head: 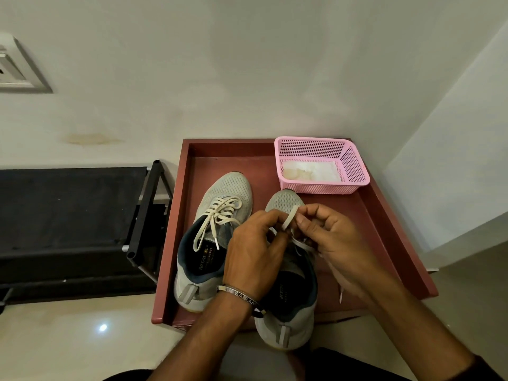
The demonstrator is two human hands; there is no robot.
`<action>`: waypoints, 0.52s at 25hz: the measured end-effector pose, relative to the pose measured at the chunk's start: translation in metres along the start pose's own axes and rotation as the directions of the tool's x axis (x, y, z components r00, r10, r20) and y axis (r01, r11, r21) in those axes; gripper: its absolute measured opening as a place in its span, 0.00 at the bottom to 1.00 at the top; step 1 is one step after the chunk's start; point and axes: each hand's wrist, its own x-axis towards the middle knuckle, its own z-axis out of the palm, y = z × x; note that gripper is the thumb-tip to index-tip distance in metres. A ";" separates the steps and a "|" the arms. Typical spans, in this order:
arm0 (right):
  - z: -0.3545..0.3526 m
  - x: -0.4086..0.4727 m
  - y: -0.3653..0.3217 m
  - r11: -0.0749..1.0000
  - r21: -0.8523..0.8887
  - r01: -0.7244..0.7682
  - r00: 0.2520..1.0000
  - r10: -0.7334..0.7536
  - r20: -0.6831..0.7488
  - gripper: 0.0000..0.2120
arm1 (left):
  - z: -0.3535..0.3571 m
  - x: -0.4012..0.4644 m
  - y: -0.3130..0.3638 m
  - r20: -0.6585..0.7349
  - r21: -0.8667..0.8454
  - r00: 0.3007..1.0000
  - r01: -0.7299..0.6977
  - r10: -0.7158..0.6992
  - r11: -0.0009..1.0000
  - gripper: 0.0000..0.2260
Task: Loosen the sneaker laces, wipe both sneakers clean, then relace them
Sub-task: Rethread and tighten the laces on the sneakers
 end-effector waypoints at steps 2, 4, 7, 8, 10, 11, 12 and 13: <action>-0.004 -0.001 -0.003 0.999 0.042 -0.003 1.000 0.002 0.030 0.13 | -0.002 0.000 -0.002 -0.009 -0.050 0.999 0.032 -0.032 0.998 0.07; -0.012 -0.002 -0.006 0.973 -0.178 0.146 0.988 -0.151 -0.016 0.14 | -0.003 0.001 -0.002 -0.003 -0.058 0.999 0.045 -0.046 0.997 0.07; -0.017 -0.005 -0.009 0.674 -0.662 0.328 0.899 -0.438 -0.001 0.10 | -0.003 0.001 -0.001 -0.003 -0.037 0.998 0.057 -0.057 0.998 0.07; -0.017 -0.006 -0.009 0.678 -0.661 0.321 0.895 -0.446 -0.023 0.09 | -0.004 0.001 0.000 0.005 -0.041 0.998 0.062 -0.062 0.997 0.07; -0.017 -0.004 -0.008 0.830 -0.507 0.231 0.938 -0.328 -0.110 0.08 | -0.005 0.001 0.000 0.054 -0.048 0.997 0.054 -0.052 0.997 0.07; -0.018 -0.002 -0.007 0.863 -0.465 0.200 0.947 -0.292 -0.134 0.08 | -0.005 0.001 0.000 0.089 -0.055 0.995 0.041 -0.036 0.998 0.06; -0.020 -0.001 -0.006 0.850 -0.492 0.188 0.946 -0.291 -0.141 0.08 | -0.006 0.002 0.001 0.118 -0.071 0.993 0.028 -0.020 0.997 0.05; -0.022 0.000 -0.004 0.828 -0.530 0.182 0.944 -0.297 -0.141 0.08 | -0.006 0.002 0.000 0.132 -0.084 0.991 0.019 -0.008 0.996 0.04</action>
